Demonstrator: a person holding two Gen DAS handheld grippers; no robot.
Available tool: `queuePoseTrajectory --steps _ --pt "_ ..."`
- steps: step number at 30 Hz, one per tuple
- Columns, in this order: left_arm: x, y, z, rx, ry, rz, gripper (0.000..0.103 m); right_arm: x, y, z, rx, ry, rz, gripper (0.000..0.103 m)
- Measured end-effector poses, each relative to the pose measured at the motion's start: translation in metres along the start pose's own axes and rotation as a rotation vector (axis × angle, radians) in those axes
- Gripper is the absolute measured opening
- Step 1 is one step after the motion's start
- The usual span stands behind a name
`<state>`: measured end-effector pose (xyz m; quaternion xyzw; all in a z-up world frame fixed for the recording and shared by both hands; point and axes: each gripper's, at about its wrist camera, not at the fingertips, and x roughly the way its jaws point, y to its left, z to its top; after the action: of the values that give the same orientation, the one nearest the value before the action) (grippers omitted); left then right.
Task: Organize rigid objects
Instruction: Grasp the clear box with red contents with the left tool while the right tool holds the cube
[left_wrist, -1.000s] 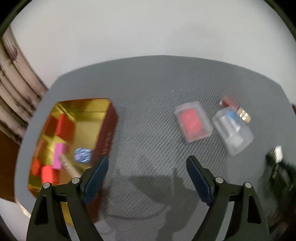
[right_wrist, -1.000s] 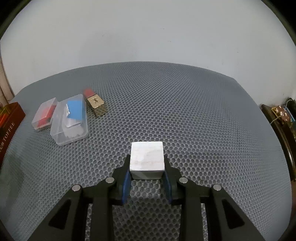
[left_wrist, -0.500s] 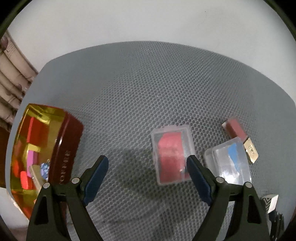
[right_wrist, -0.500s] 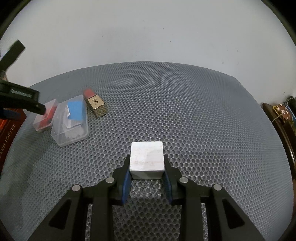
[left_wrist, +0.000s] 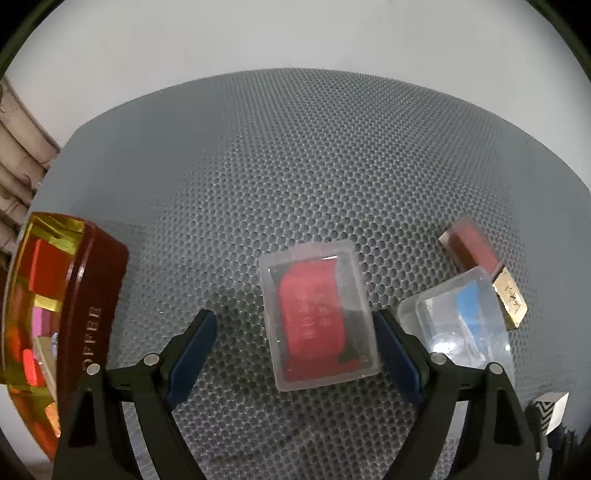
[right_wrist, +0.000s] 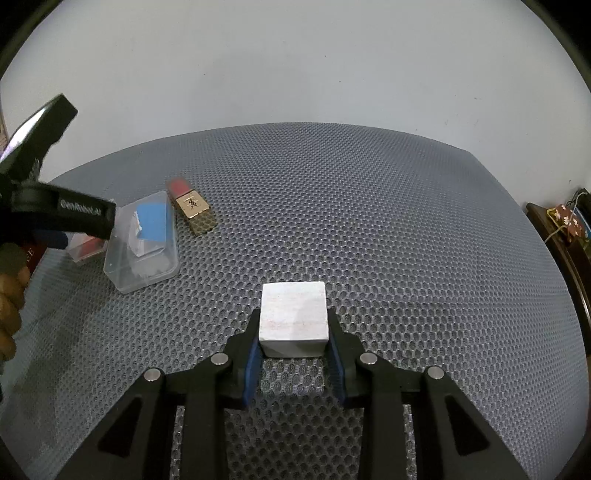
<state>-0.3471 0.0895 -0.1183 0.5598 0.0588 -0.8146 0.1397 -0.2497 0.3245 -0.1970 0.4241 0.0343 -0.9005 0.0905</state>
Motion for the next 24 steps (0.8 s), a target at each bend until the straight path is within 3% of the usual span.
queuePoseTrajectory --steps 2,5,12,20,24 --pt "-0.002 0.005 -0.002 0.006 -0.011 -0.064 0.066 0.000 0.001 0.001 -0.001 0.000 -0.002 0.032" --pt "-0.006 0.010 -0.007 0.061 -0.038 -0.081 0.052 0.006 0.011 0.010 -0.004 0.001 -0.005 0.032" --pt "-0.017 0.024 -0.036 0.130 -0.077 -0.105 0.051 0.005 0.016 0.007 -0.011 0.002 -0.014 0.032" --pt "-0.043 0.025 -0.099 0.299 -0.144 -0.060 0.051 0.004 0.025 0.003 -0.016 0.002 -0.021 0.032" --pt "-0.046 0.029 -0.106 0.316 -0.165 -0.046 0.057 0.004 0.029 0.003 -0.018 0.003 -0.023 0.032"
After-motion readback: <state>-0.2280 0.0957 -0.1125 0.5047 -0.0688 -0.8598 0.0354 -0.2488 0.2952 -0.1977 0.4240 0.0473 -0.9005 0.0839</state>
